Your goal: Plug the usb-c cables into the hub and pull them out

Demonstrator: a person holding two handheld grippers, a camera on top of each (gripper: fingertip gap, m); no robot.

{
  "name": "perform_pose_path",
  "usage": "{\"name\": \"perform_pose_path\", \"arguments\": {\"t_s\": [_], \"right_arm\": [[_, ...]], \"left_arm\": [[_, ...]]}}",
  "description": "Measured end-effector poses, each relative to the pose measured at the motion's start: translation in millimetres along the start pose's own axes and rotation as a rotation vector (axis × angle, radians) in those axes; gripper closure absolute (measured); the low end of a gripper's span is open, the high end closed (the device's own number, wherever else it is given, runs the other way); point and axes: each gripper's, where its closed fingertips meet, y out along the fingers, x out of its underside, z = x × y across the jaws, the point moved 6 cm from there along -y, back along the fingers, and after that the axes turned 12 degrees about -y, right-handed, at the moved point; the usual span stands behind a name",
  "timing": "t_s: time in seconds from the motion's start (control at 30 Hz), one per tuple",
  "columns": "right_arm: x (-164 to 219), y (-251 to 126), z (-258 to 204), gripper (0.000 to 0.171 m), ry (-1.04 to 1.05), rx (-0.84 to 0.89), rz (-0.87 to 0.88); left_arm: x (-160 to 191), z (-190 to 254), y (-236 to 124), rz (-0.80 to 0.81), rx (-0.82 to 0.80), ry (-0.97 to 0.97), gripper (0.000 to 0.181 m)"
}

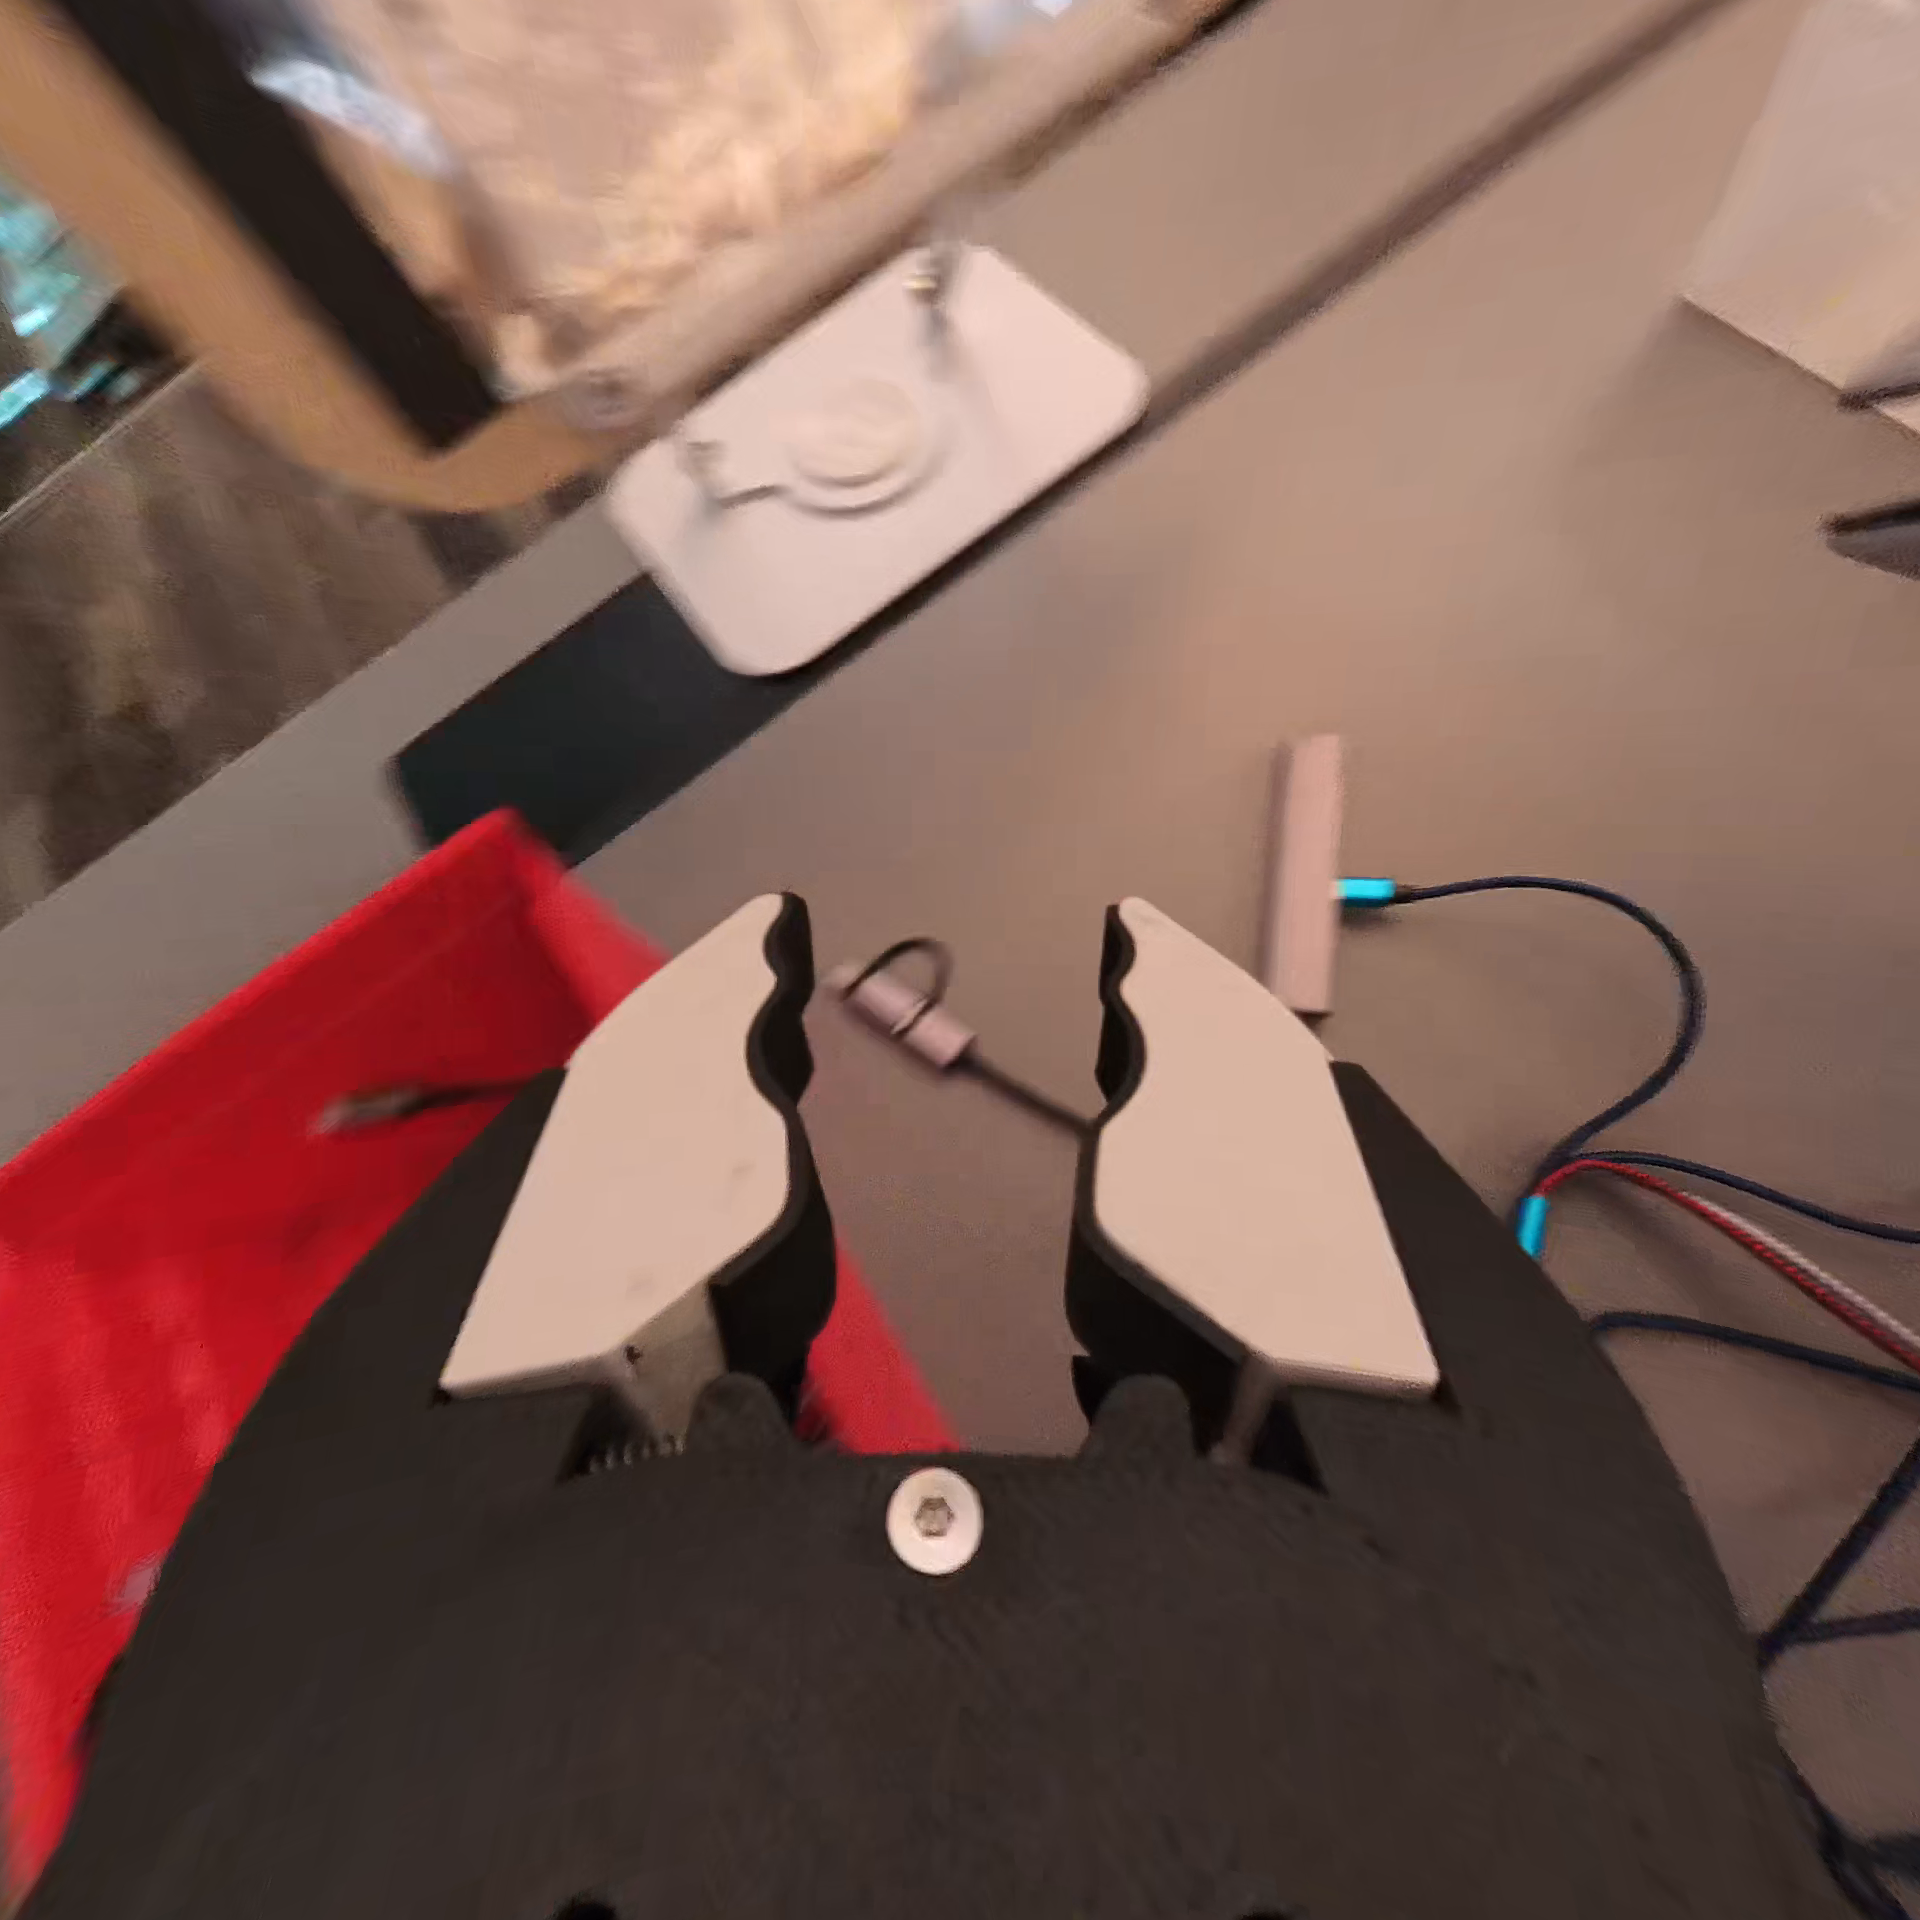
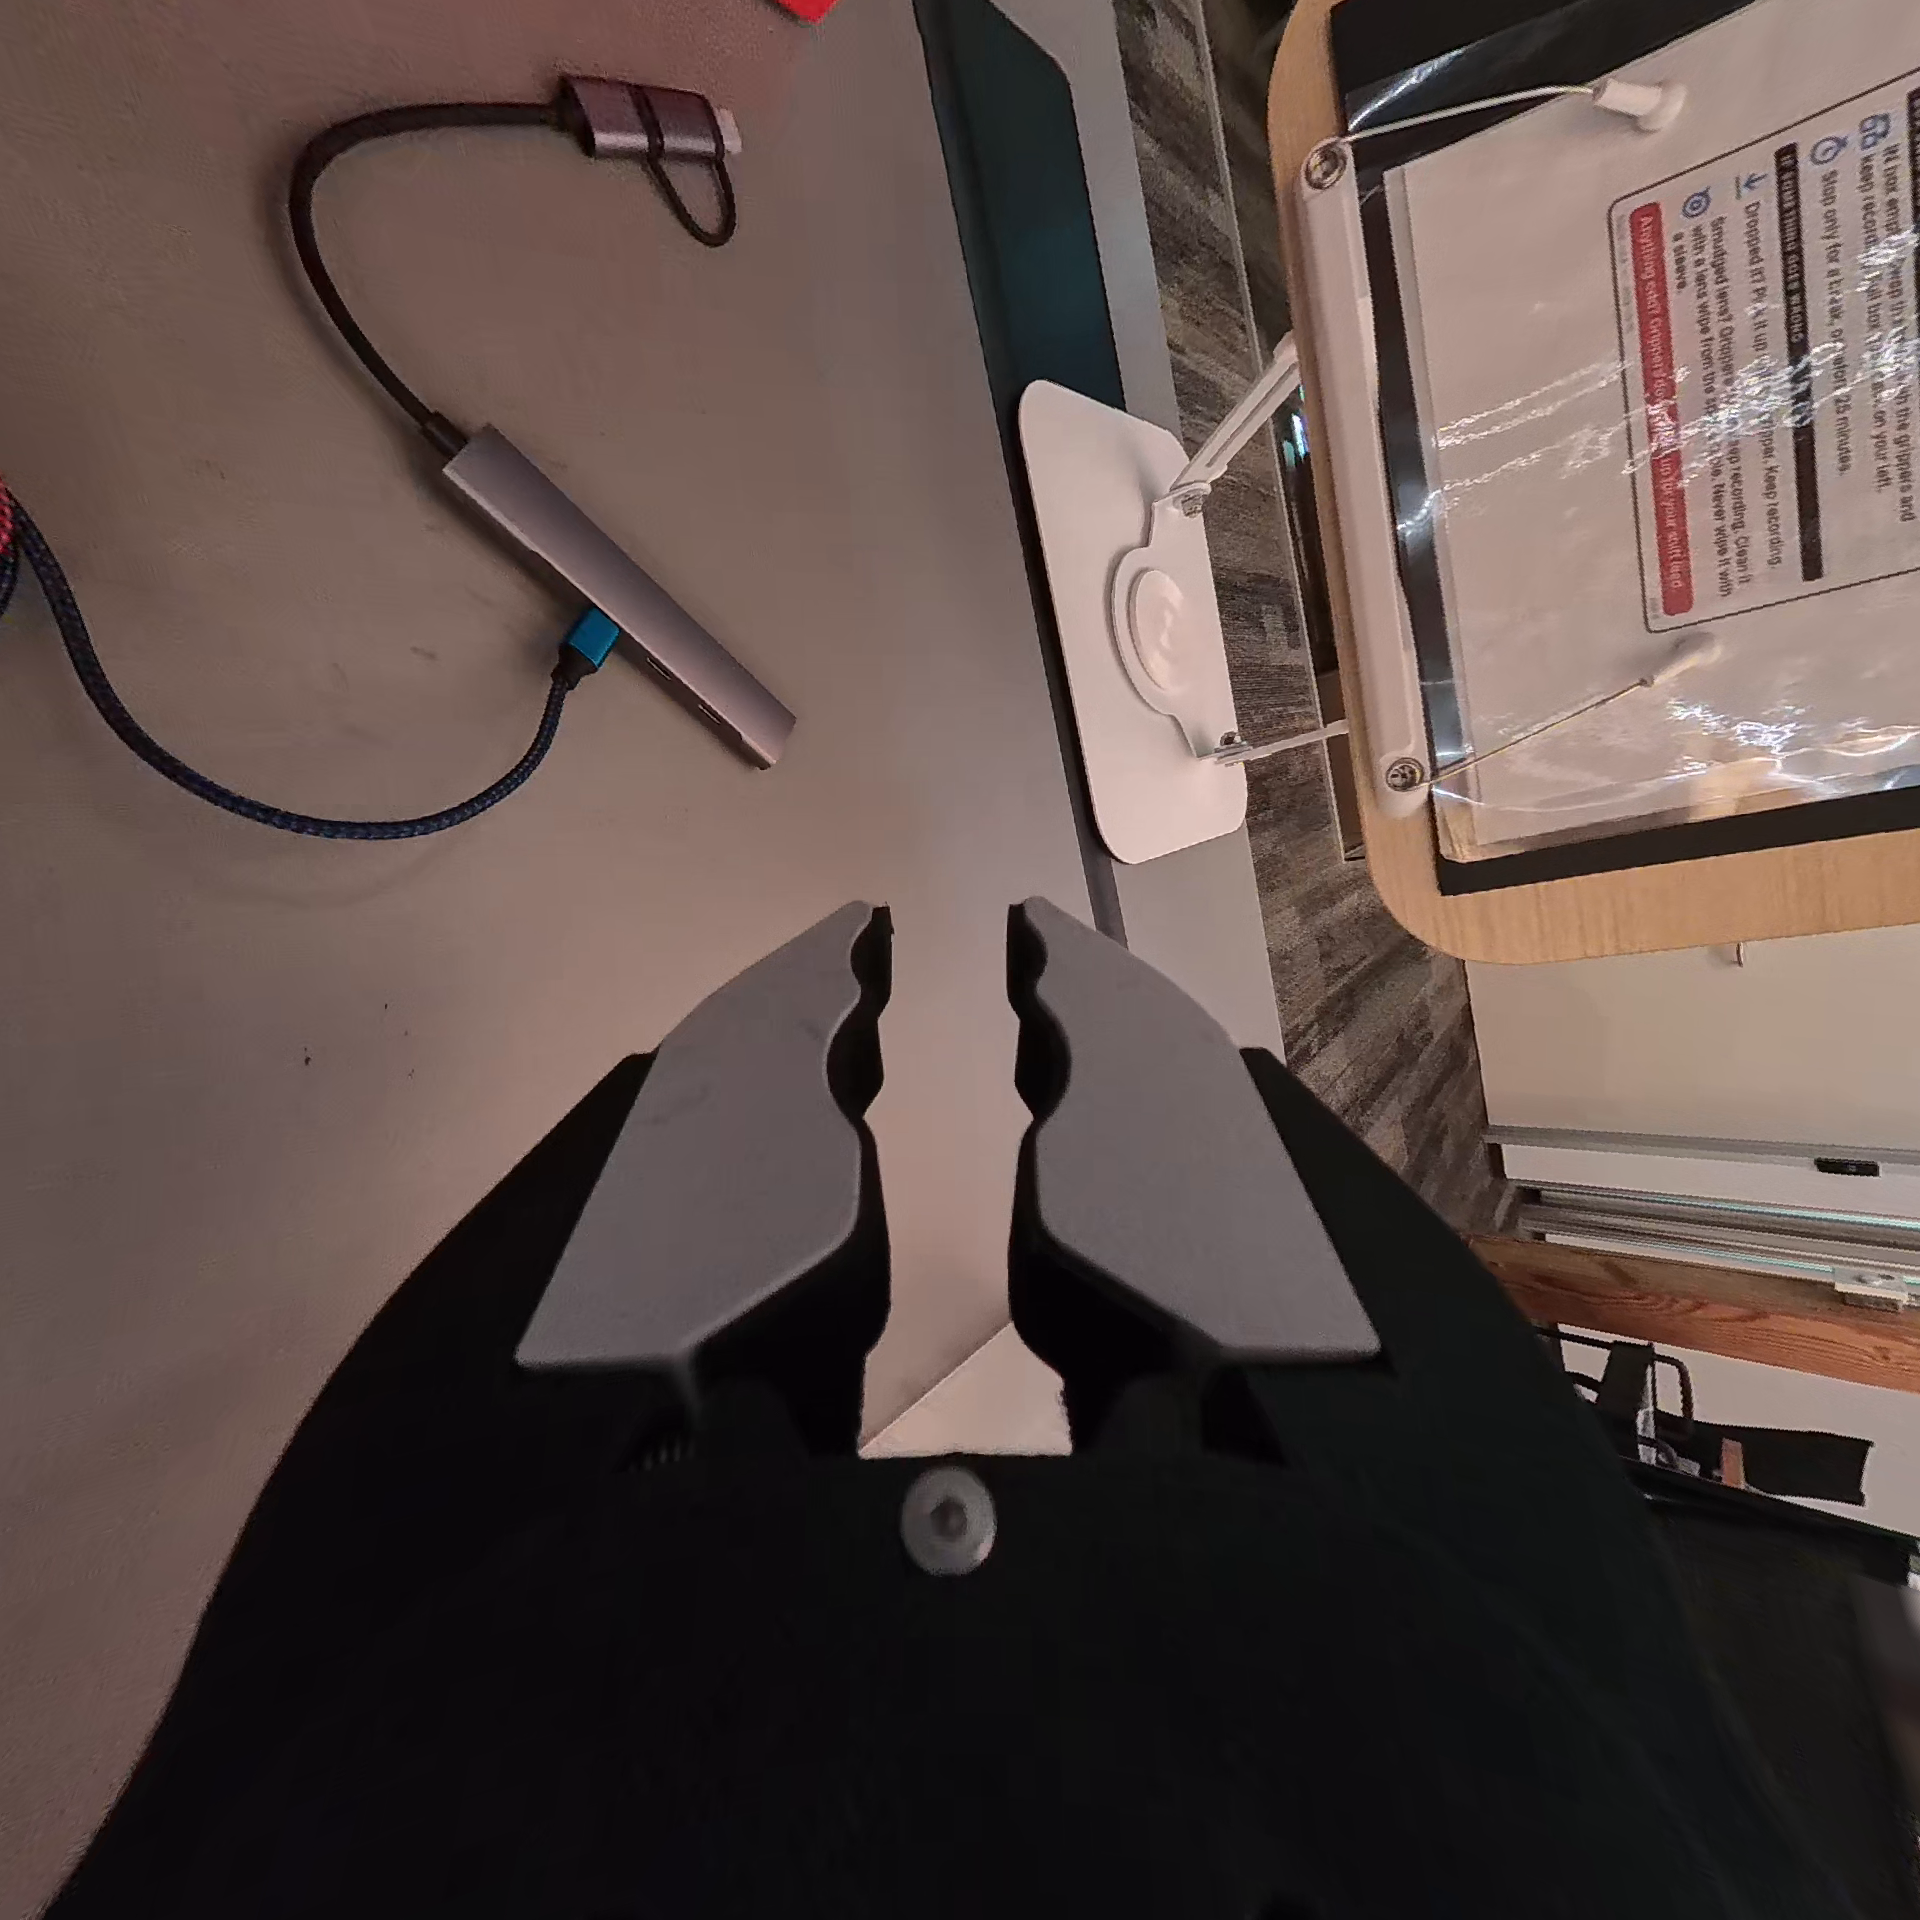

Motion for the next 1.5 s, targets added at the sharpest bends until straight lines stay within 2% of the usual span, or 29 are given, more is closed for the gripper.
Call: {"name": "perform_pose_path", "arguments": {"t_s": [0.07,0.17,0.3,0.4,0.53,0.7,1.0,1.13,1.3,1.5], "right_arm": [[-0.2,0.8,-0.5,0.149,-0.004,-0.003,-0.004],[-1.5,2.2,-1.7,0.148,-0.003,-0.011,-0.003],[-2.4,2.8,-3.3,0.148,-0.011,-0.018,-0.01],[-1.5,1.6,-2.5,0.148,-0.006,-0.016,-0.011],[0.6,1.7,-1.8,0.148,0.002,-0.019,-0.013],[1.0,4.2,-4.0,0.148,-0.005,-0.032,-0.023],[0.6,2.9,-2.8,0.148,-0.003,-0.028,-0.021],[-0.1,3.7,-4.5,0.148,-0.013,-0.034,-0.028],[0.4,3.0,-4.0,0.148,-0.015,-0.032,-0.029],[2.3,3.6,-4.2,0.148,-0.018,-0.033,-0.039]], "left_arm": [[6.7,-40.8,-33.4,-0.052,-0.106,-0.119,0.135],[42.6,-96.1,-58.5,-0.247,-0.185,-0.37,0.142],[74.5,-146.6,-55.9,-0.323,-0.22,-0.585,0.149],[90.9,-161.7,-44.4,-0.382,-0.227,-0.632,0.15],[103.8,-175.7,-32.0,-0.43,-0.301,-0.653,0.144],[103.7,-182.0,-29.3,-0.429,-0.367,-0.616,0.152],[95.1,-194.9,-49.9,-0.312,-0.43,-0.649,0.138],[101.0,-198.6,-43.6,-0.348,-0.469,-0.645,0.133],[99.7,-202.2,-34.1,-0.348,-0.564,-0.577,0.136],[103.8,-200.4,-27.3,-0.46,-0.7,-0.385,0.147]]}}
